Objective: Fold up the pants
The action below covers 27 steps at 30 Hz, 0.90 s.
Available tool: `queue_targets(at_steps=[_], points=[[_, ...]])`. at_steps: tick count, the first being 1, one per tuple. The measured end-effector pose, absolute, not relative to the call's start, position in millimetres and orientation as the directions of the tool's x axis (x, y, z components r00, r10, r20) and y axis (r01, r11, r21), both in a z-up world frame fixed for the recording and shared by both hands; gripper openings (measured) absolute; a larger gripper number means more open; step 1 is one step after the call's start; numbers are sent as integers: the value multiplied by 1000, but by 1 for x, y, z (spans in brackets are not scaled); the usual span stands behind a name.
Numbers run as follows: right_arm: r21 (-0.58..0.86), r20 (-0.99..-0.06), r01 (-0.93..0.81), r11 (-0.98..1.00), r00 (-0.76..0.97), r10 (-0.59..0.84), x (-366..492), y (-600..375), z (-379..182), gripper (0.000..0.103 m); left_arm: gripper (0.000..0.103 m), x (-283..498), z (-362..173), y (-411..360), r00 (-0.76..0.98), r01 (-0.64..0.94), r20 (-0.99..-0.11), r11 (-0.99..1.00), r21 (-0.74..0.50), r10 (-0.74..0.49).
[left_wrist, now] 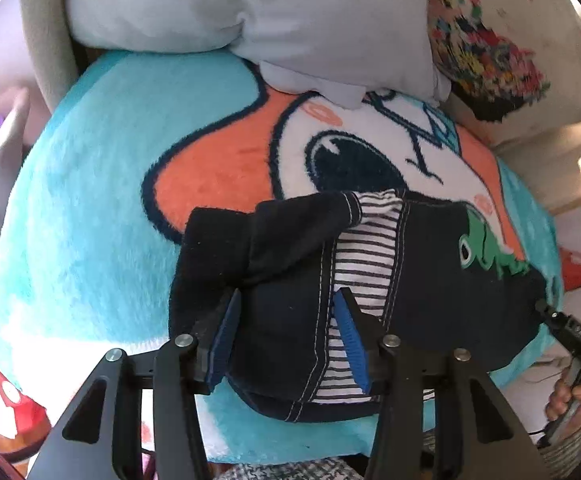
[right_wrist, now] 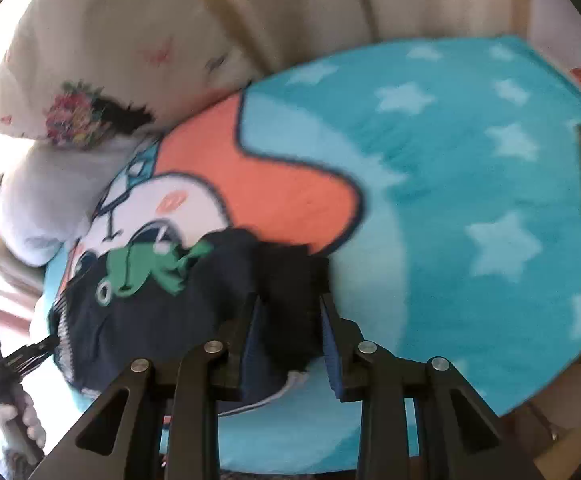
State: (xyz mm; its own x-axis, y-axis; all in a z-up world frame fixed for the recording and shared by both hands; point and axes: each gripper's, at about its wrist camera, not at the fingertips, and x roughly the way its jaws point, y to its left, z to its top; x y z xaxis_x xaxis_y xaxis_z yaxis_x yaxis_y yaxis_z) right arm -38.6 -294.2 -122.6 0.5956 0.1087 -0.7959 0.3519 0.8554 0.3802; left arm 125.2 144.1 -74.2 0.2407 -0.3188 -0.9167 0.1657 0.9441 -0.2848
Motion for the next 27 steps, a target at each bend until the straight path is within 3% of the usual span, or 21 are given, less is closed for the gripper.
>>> queue_targets(at_steps=[3, 6, 13, 14, 15, 16, 18, 27], points=[[367, -791, 338, 867, 604, 99, -45, -291, -124, 33, 52, 126, -75, 141, 253, 177, -918, 947, -267, -306], [354, -790, 379, 855, 610, 56, -51, -300, -127, 68, 56, 124, -75, 138, 263, 196, -918, 948, -252, -298], [445, -765, 387, 807, 634, 117, -29, -303, -153, 73, 71, 122, -76, 124, 286, 236, -923, 953, -191, -256], [449, -762, 368, 814, 634, 134, -27, -298, -152, 71, 72, 121, -76, 121, 295, 244, -923, 953, -177, -247], [454, -763, 353, 818, 628, 153, -25, -293, -153, 60, 73, 120, -77, 118, 307, 252, -922, 955, -159, -235], [460, -763, 343, 819, 624, 168, -25, -289, -153, 38, 73, 118, -78, 116, 322, 257, -920, 956, -140, -222], [494, -766, 327, 805, 603, 225, -23, -288, -157, 21, 73, 113, -78, 112, 353, 259, -915, 960, -106, -196], [532, -717, 322, 783, 664, 213, -33, -318, -124, 14, 73, 101, -72, 83, 403, 234, -911, 972, 7, -90]])
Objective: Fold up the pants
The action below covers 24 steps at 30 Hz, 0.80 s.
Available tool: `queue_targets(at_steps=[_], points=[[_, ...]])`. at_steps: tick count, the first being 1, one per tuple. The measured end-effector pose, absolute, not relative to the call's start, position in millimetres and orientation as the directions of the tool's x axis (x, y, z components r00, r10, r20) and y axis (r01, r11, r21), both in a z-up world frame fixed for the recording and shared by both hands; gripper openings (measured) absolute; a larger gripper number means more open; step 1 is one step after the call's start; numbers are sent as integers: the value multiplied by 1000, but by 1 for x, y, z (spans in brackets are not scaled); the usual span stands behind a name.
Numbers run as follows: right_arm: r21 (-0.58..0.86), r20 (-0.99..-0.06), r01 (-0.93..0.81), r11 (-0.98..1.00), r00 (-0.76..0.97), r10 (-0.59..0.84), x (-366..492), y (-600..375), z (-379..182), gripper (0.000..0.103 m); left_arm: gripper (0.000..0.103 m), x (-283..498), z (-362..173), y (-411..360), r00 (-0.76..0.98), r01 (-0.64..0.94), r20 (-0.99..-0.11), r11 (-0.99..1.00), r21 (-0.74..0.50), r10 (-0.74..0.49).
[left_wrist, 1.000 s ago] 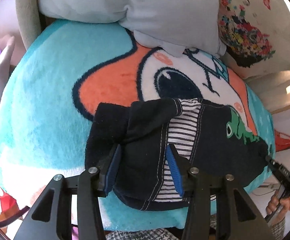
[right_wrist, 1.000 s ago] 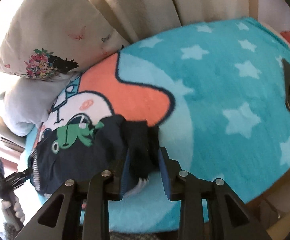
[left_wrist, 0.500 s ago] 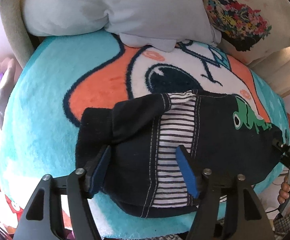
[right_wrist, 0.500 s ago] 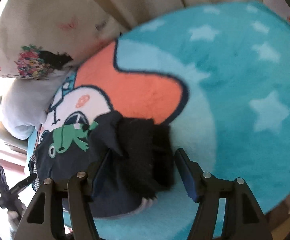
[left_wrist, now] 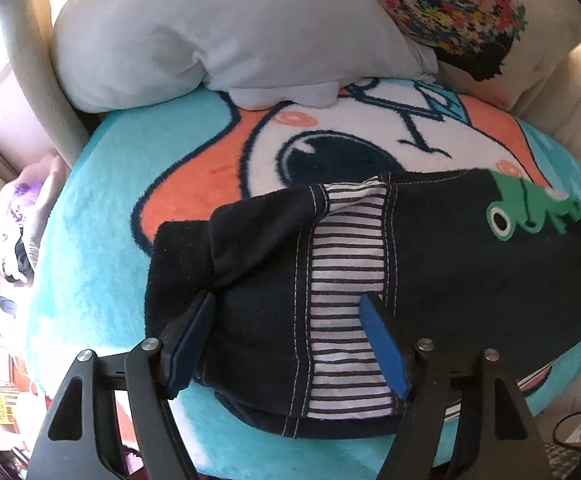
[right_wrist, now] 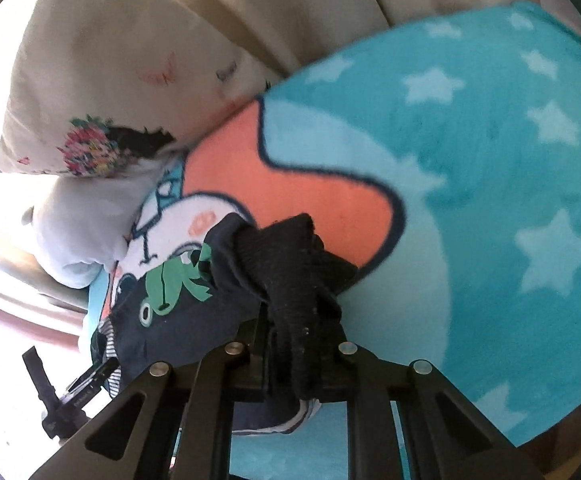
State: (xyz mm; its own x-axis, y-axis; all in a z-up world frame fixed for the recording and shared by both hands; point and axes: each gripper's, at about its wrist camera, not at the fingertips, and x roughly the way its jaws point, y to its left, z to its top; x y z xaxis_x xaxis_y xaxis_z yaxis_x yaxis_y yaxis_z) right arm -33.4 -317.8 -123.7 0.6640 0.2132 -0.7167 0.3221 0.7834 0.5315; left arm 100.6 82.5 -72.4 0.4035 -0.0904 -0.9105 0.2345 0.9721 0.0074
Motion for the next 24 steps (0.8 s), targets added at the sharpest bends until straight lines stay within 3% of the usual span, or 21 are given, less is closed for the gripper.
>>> queue_targets(at_steps=[5, 10, 14, 18, 21, 24], points=[[500, -717, 330, 800, 676, 170, -37, -347, -108, 14, 73, 95, -68, 54, 390, 261, -912, 965, -25, -129], [490, -732, 367, 790, 666, 144, -38, -394, -107, 15, 74, 94, -74, 12, 400, 312, -912, 949, 40, -93], [403, -805, 420, 813, 586, 96, -27, -412, -124, 24, 78, 101, -78, 7, 387, 286, -920, 956, 64, -55], [448, -779, 415, 792, 617, 117, -41, -432, -110, 41, 77, 101, -54, 29, 344, 253, -929, 966, -51, -139], [369, -758, 417, 831, 652, 10, -54, -436, -81, 42, 77, 93, -24, 42, 399, 205, -914, 979, 2, -81], [363, -721, 368, 856, 692, 8, -56, -426, -61, 42, 77, 84, -1, 34, 448, 220, -887, 976, -7, -108]])
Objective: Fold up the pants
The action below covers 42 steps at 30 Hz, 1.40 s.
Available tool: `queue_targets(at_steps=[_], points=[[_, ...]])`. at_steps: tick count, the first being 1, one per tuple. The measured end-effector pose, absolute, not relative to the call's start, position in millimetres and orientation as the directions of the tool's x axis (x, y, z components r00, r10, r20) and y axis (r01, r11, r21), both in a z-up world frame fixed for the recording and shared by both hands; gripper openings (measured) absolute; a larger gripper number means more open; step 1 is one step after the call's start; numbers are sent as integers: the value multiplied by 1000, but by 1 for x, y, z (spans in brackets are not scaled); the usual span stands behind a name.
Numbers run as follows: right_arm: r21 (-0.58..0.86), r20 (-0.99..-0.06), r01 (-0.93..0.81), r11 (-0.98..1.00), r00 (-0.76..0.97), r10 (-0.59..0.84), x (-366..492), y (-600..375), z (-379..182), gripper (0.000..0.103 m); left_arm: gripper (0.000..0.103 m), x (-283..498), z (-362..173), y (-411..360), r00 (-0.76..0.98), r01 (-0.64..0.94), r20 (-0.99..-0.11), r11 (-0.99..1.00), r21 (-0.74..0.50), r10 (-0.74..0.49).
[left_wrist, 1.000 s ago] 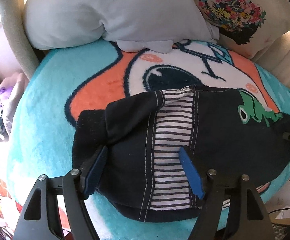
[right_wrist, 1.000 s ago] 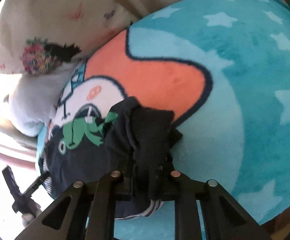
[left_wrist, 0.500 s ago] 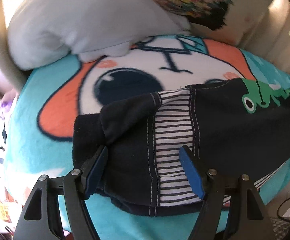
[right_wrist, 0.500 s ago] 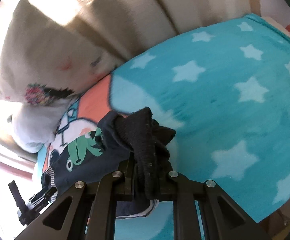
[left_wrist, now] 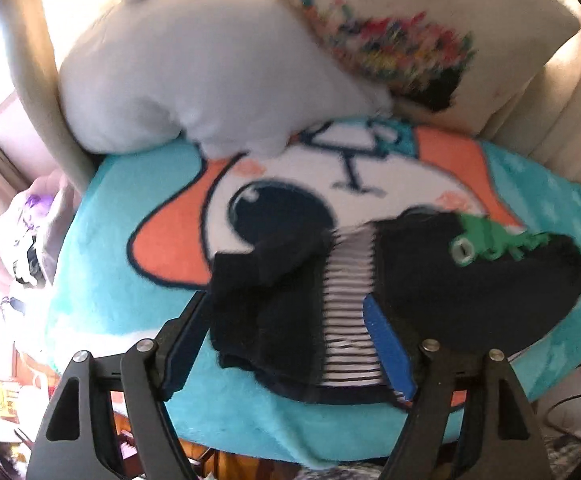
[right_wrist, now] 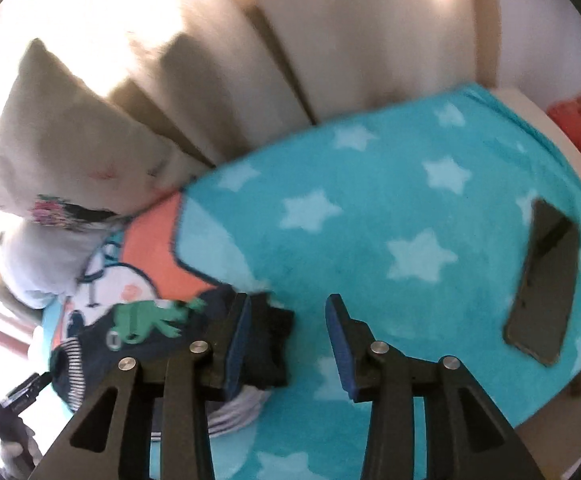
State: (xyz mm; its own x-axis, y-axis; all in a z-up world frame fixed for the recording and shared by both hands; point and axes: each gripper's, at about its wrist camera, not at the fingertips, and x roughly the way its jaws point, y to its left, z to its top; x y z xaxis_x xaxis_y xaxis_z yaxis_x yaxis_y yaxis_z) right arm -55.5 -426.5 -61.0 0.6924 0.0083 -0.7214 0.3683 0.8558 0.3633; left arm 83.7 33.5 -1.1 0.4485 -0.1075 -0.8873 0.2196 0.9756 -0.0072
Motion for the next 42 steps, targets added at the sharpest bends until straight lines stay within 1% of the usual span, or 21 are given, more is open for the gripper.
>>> queue_targets(at_steps=[3, 7, 10, 11, 14, 15, 19, 21, 22, 24, 25, 28, 30, 34, 38, 42], points=[[399, -704, 264, 878, 701, 109, -40, -401, -57, 42, 77, 87, -6, 5, 419, 279, -893, 959, -46, -165], [387, -750, 179, 905, 631, 196, -9, -357, -82, 42, 77, 93, -40, -25, 326, 335, -926, 939, -77, -192], [389, -785, 210, 897, 585, 204, -4, -354, -105, 42, 77, 97, -77, -19, 221, 277, -955, 951, -135, -200], [389, -797, 229, 892, 570, 201, -4, -358, -113, 42, 77, 97, -86, -14, 192, 262, -955, 950, -170, -224], [443, -808, 266, 856, 533, 252, -6, -371, -134, 41, 77, 95, -81, -16, 205, 296, -953, 942, -156, -222], [463, -795, 271, 844, 548, 260, -8, -373, -134, 41, 77, 95, -78, -17, 205, 298, -953, 942, -157, -224], [481, -794, 292, 827, 546, 268, -5, -374, -128, 41, 77, 96, -55, -19, 211, 317, -947, 934, -167, -242], [537, -737, 277, 796, 614, 283, -15, -381, -112, 42, 77, 94, -37, -23, 250, 353, -937, 924, -147, -245], [561, -704, 271, 782, 653, 279, -25, -386, -101, 45, 77, 94, -29, -26, 263, 369, -933, 919, -136, -244], [565, -673, 283, 775, 702, 234, -44, -398, -84, 50, 77, 93, -22, -31, 269, 395, -930, 909, -133, -253], [547, -673, 308, 778, 714, 191, -55, -406, -78, 52, 77, 94, -19, -35, 267, 408, -929, 903, -133, -257], [506, -699, 379, 775, 707, 110, -76, -420, -78, 52, 77, 97, -16, -56, 236, 459, -926, 874, -162, -296], [518, -704, 403, 755, 702, 108, -88, -423, -86, 52, 77, 103, -14, -77, 200, 495, -921, 846, -200, -335], [563, -709, 406, 720, 685, 168, -102, -417, -110, 52, 77, 113, -12, -137, 124, 570, -906, 777, -269, -405], [567, -714, 385, 729, 670, 202, -100, -404, -122, 52, 77, 119, -17, -206, 61, 651, -901, 701, -291, -430], [556, -716, 357, 751, 664, 215, -92, -397, -127, 52, 77, 123, -28, -267, -22, 697, -898, 637, -328, -439]])
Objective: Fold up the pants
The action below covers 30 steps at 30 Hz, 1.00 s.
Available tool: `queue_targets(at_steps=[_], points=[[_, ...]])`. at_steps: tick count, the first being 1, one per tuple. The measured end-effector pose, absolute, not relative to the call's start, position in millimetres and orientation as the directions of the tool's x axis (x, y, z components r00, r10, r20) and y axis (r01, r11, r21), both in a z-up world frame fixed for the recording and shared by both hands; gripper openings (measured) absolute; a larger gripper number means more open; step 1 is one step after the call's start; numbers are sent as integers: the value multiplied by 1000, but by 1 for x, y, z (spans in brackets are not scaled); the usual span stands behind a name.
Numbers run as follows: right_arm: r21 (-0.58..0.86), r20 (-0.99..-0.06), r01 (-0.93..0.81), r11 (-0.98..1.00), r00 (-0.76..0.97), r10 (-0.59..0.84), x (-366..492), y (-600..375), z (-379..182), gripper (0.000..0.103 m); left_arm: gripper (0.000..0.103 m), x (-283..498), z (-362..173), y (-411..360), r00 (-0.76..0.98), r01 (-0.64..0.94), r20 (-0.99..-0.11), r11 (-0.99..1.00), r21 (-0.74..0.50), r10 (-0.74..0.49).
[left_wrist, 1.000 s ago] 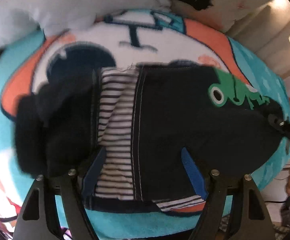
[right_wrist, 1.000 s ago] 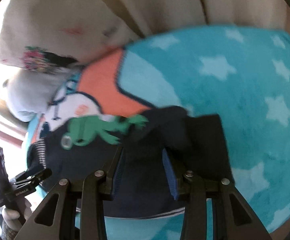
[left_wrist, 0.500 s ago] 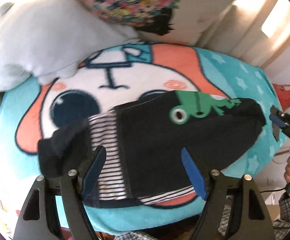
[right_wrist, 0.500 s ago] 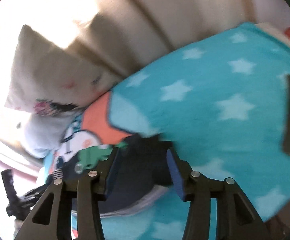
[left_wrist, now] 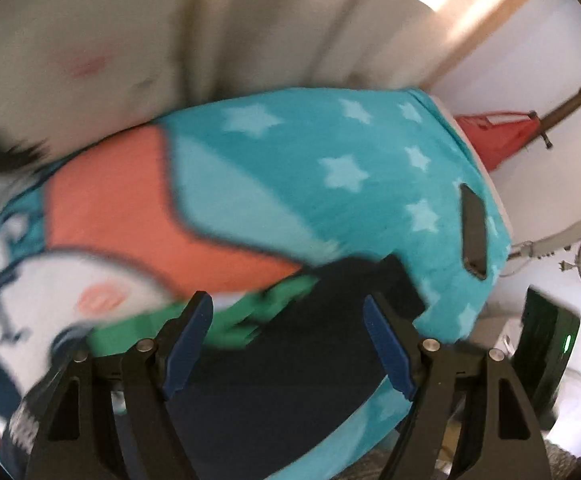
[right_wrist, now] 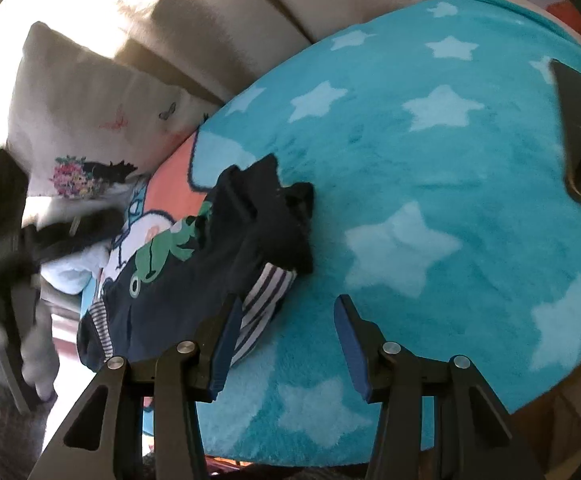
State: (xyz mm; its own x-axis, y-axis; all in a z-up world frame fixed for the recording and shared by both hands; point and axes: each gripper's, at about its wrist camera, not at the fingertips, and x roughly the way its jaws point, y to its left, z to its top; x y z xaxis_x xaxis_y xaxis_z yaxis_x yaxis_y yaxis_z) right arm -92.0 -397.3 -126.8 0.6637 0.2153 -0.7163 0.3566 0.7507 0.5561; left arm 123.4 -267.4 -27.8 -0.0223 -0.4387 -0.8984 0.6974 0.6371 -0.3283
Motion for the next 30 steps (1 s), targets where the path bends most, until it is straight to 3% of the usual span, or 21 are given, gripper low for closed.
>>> queue_targets(at_steps=[6, 15, 16, 17, 19, 30], points=[[554, -714, 347, 756, 665, 219, -81, -398, -133, 52, 77, 118, -51, -344, -104, 765, -914, 556, -326, -393], [549, -700, 333, 767, 685, 203, -73, -395, -136, 56, 76, 105, -91, -377, -186, 806, -941, 504, -310, -282], [537, -699, 326, 778, 688, 195, -70, -392, -135, 56, 65, 102, -95, -379, -197, 812, -944, 495, -308, -263], [522, -703, 323, 789, 687, 184, -67, -390, -134, 56, 43, 98, -94, -378, -171, 828, -951, 486, -280, -257], [505, -705, 318, 802, 688, 171, -61, -387, -131, 18, 9, 96, -93, -377, -215, 824, -943, 470, -315, -256], [487, -673, 213, 847, 710, 209, -52, -358, -92, 16, 9, 114, -39, -302, -180, 737, -871, 524, -427, -456]])
